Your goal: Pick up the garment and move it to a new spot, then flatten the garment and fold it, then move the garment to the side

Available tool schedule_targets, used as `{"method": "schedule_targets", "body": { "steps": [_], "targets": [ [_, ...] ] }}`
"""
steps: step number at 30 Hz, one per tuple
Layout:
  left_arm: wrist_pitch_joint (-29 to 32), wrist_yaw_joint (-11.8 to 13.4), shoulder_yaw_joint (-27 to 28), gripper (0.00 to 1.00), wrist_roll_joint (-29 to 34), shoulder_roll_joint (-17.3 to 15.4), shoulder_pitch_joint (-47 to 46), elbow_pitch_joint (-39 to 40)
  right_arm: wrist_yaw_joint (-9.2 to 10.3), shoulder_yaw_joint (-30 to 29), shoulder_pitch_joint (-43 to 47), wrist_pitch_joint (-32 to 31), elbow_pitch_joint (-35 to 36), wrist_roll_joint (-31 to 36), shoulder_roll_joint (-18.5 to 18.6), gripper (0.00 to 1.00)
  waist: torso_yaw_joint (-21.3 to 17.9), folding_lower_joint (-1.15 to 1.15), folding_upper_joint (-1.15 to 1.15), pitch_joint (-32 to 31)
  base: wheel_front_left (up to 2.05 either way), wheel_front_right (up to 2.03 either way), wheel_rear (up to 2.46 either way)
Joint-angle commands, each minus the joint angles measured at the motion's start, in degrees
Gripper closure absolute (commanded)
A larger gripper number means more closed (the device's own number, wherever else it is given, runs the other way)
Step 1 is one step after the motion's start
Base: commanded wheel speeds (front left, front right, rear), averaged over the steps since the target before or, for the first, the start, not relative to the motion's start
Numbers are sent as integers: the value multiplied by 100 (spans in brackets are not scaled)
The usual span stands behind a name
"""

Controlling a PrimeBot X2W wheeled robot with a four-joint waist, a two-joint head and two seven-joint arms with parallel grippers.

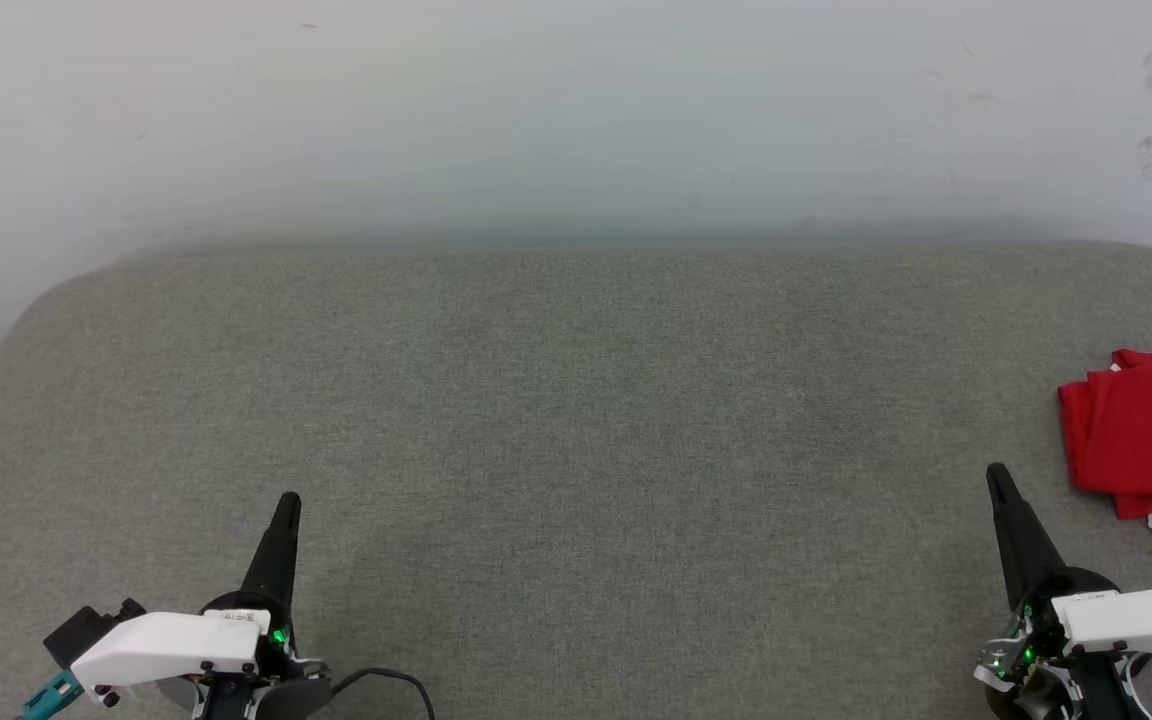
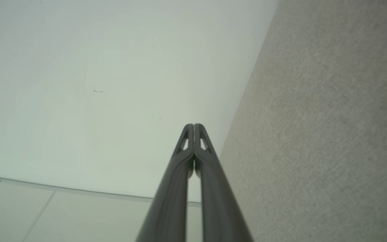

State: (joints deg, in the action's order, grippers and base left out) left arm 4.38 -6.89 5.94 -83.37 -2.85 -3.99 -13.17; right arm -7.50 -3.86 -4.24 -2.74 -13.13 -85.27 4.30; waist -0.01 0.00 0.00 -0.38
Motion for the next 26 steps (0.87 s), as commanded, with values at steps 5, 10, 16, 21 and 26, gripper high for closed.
{"method": "schedule_targets", "body": {
  "steps": [5, 10, 16, 21, 26],
  "targets": [
    [85, -38, 37, 100, -298, -5, -155, -25, 1, -35, -117, -87, -23, -297, 3, 100, 0, 0, 0, 15, 0, 0, 0],
    [140, -55, 51, 100, -512, -5, -191, -51, 1, -57, -166, -144, -47, -495, -4, 100, 0, 0, 0, 28, 0, 0, 0],
    [205, -65, 68, 100, -755, -4, -242, -80, 2, -79, -213, -211, -69, -727, -12, 100, 0, 0, 0, 44, 0, 0, 0],
    [242, -73, 75, 100, -907, -4, -255, -98, 2, -102, -224, -263, -87, -858, -24, 100, 1, 0, 0, 56, 0, 0, 0],
    [242, -73, 75, 100, -907, -4, -254, -97, 2, -111, -222, -275, -88, -844, -34, 100, 1, 0, 0, 56, 0, 0, 0]
  ]
}}
